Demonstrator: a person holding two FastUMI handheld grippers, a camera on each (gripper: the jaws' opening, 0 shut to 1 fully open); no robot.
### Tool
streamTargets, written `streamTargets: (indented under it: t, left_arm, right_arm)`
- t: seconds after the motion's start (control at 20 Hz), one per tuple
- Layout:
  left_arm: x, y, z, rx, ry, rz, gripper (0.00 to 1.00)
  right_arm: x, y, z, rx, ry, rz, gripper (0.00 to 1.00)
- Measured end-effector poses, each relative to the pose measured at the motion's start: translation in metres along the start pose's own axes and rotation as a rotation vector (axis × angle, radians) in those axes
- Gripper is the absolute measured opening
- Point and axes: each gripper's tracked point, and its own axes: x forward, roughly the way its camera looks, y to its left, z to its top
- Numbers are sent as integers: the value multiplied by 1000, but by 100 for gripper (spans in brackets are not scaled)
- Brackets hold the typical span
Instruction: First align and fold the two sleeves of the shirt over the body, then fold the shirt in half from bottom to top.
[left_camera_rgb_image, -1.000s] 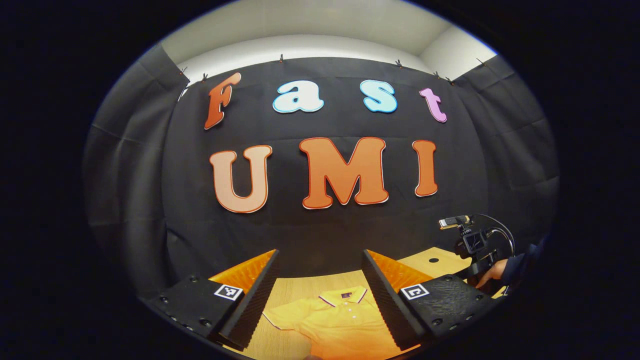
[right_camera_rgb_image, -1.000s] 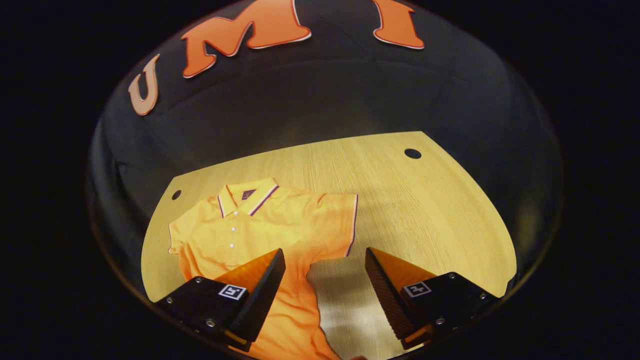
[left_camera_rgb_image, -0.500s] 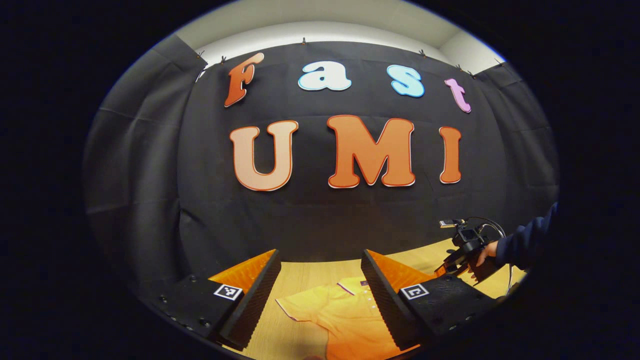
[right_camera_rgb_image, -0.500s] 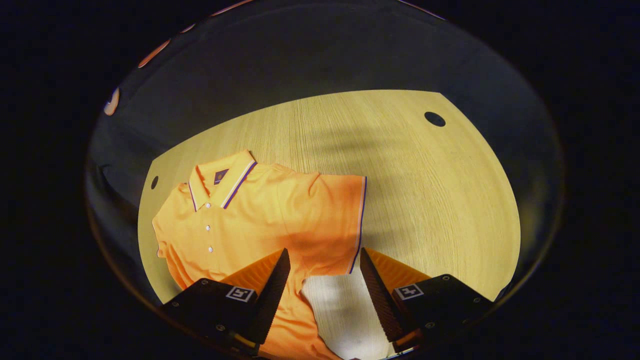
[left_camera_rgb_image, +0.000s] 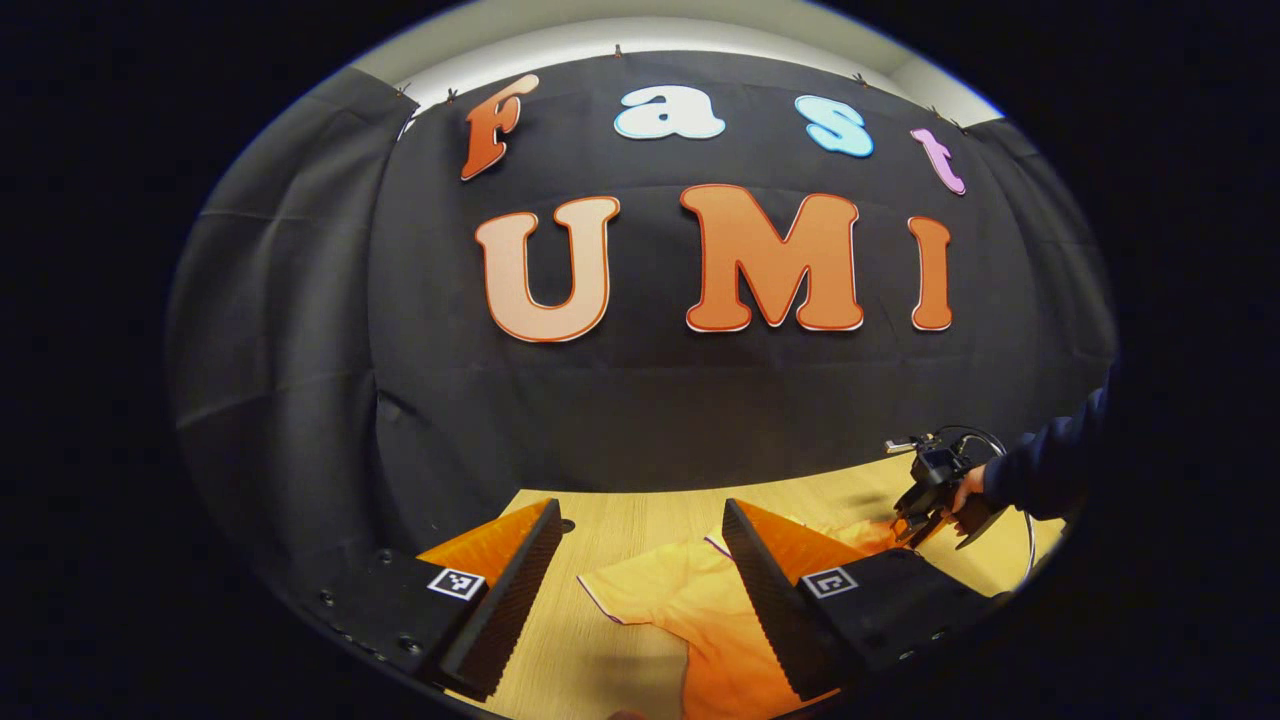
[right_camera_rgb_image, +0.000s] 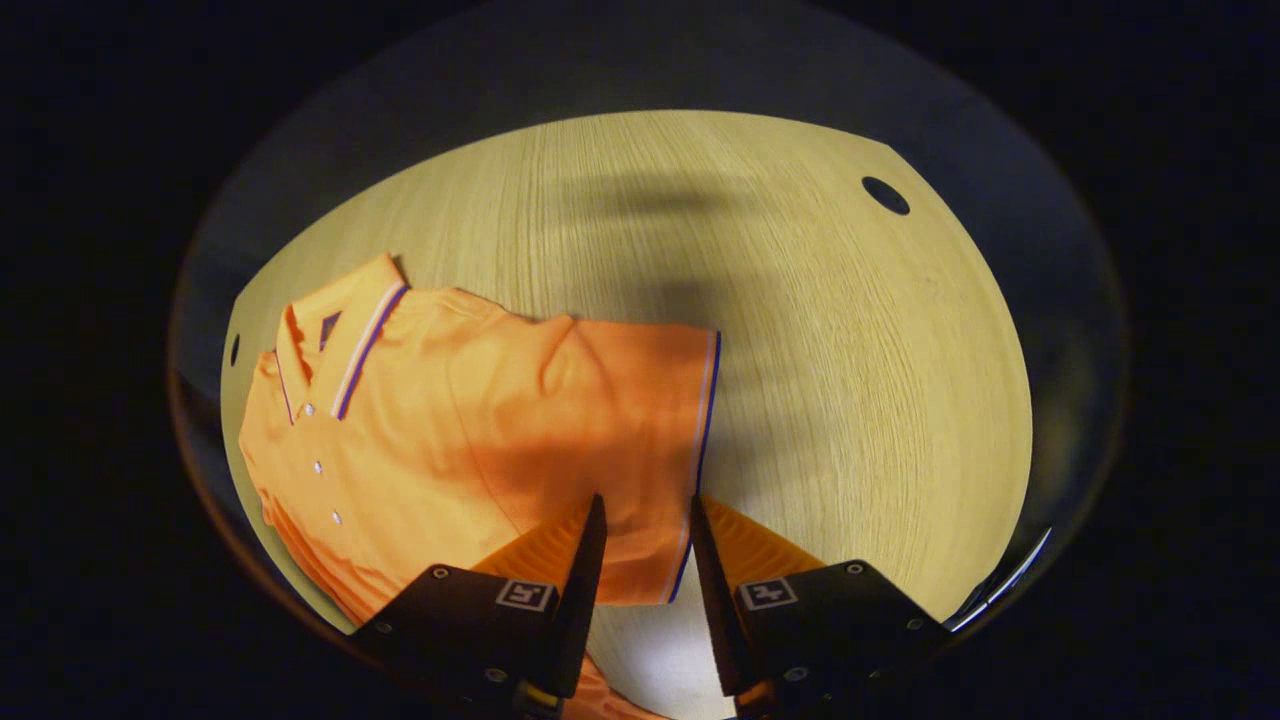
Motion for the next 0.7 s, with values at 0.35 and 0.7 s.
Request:
streamTargets:
  t: [0.35,0.7]
  left_arm:
    - [13,22,-18,-34,37,4,99]
    - [20,34,-31,-68,59,-6,99]
  right_arm:
    - [-11,10,3,165,-32,89,19]
    - [-56,48,20,133,-136,172,6]
